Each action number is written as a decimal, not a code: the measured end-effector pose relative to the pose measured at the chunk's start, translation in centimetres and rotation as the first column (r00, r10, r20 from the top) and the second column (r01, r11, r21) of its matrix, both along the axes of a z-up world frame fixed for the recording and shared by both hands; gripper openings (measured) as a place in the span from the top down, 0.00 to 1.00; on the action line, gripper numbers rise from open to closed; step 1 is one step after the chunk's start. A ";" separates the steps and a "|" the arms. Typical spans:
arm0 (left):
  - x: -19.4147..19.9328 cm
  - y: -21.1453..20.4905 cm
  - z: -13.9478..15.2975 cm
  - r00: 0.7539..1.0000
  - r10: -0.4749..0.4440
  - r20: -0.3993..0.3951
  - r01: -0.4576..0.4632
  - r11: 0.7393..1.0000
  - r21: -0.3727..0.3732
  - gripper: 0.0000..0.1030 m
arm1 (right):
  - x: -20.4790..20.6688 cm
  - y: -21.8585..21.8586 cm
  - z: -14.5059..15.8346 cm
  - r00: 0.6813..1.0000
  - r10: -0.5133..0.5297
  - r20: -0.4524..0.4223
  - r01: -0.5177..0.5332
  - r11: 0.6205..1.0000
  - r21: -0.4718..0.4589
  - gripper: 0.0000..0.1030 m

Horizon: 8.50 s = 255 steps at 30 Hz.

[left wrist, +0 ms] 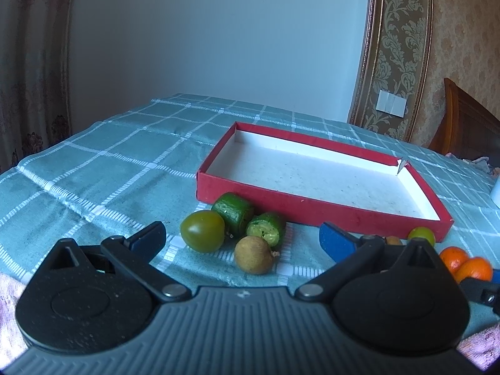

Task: Organize fruits
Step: 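Reach the right gripper to the tangerine and close on it, then carry the tangerine over the red tray and open the right gripper, then move the left gripper toward the brown kiwi beside the cucumber pieces, then close the left gripper on the kiwi and lift it over the tray, then open the left gripper to drop the kiwi into the tray, then reach the right gripper to the second tangerine and grasp it, then carry the tangerine into the tray and open the right gripper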

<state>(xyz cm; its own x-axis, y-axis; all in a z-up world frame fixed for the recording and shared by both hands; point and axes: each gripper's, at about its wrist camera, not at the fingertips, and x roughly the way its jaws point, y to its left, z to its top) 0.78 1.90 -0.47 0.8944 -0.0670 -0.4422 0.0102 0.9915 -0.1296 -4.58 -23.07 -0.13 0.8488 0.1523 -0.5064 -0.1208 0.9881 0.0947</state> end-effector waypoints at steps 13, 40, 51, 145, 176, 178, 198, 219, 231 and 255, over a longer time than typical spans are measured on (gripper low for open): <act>0.2 0.1 -0.1 1.000 0.014 -0.012 -0.014 1.000 -0.003 0.00 | 10.1 -1.5 3.8 0.998 -0.047 0.033 0.048 0.999 -0.007 0.58; -4.5 0.7 0.5 0.990 -0.072 0.125 0.051 0.985 0.164 0.00 | 7.9 -7.1 2.0 0.907 -0.296 0.300 0.227 0.943 0.244 0.29; -4.0 -1.8 0.9 0.975 -0.203 0.092 0.188 0.971 0.151 0.00 | 7.5 -6.1 2.0 0.898 -0.282 0.336 0.231 0.955 0.183 0.29; 4.3 -8.9 4.9 0.999 -0.038 0.008 0.032 0.929 0.370 0.02 | 8.1 -6.2 1.9 0.891 -0.303 0.339 0.245 0.948 0.204 0.23; -1.0 -1.3 0.0 0.996 -0.081 0.042 0.073 0.983 0.168 0.00 | -0.9 -4.4 0.3 0.992 -0.075 0.098 0.075 0.997 0.004 0.16; -1.0 -1.2 0.0 0.996 -0.076 0.043 0.068 0.984 0.167 0.00 | -1.0 -3.3 -0.2 0.993 -0.066 0.094 0.069 0.997 -0.033 0.16; -0.8 -0.9 -0.1 0.997 -0.075 0.029 0.070 0.986 0.150 0.00 | 3.6 -1.9 -1.6 0.998 -0.024 -0.053 0.023 1.000 -0.013 0.48; -0.9 -0.9 -0.2 0.997 -0.065 0.031 0.059 0.988 0.142 0.00 | 6.2 -1.0 2.6 0.999 -0.007 0.033 0.005 0.998 0.059 0.59; -0.6 -0.8 -0.2 0.998 -0.063 0.016 0.061 0.988 0.140 0.00 | 10.2 -0.4 3.1 0.998 -0.037 0.041 0.033 0.996 0.079 0.59; -0.3 -1.0 -0.3 0.999 -0.047 -0.001 0.046 0.988 0.146 0.00 | 7.4 -8.2 0.1 0.923 -0.337 0.188 0.285 0.924 0.256 0.30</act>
